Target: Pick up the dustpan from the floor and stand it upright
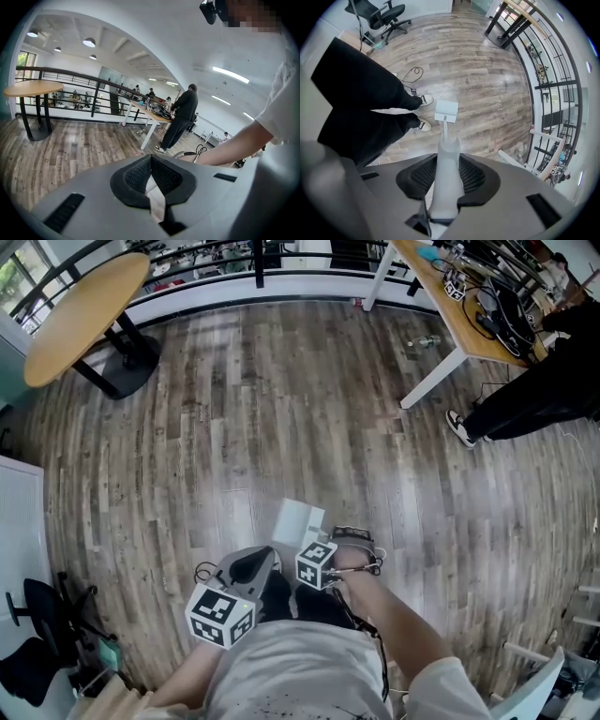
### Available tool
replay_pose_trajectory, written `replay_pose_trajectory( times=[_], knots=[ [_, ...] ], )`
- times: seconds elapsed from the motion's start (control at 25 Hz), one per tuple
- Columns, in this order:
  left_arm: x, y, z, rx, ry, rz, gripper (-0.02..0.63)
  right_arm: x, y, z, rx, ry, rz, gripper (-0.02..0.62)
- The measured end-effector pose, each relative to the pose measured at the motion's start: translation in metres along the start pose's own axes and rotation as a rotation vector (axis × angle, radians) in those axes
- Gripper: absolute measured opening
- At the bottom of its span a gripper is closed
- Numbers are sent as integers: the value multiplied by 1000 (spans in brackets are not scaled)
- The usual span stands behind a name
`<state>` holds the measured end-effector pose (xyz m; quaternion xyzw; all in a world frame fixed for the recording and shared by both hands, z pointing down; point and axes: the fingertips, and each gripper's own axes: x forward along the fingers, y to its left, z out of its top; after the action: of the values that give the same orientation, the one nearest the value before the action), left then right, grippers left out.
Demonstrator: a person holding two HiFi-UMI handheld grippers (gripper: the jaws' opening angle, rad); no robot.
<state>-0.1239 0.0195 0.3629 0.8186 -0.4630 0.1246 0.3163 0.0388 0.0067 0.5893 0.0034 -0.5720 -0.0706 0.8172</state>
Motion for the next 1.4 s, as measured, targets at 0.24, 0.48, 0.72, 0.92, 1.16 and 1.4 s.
replay_pose_trajectory(
  times=[0.24,0.48,0.72,0.92,1.16,1.4],
  knots=[
    [6,-7,3,9,3,-24,22,-12,0,-1,39,-83,4,166],
    [10,-12,8,26,2,-39,22,-32,-14,-2,141,-215,-1,167],
    [16,-17,17,40,7,-44,21,-62,-25,-15,316,-381,48,178],
    [20,-21,18,61,23,-59,22,-76,-27,-12,359,-530,39,184],
    [24,-32,22,70,29,-71,21,-99,-23,-2,348,-664,72,183],
    [20,-34,30,88,22,-67,22,-149,-45,-24,552,-898,50,171]
  ],
)
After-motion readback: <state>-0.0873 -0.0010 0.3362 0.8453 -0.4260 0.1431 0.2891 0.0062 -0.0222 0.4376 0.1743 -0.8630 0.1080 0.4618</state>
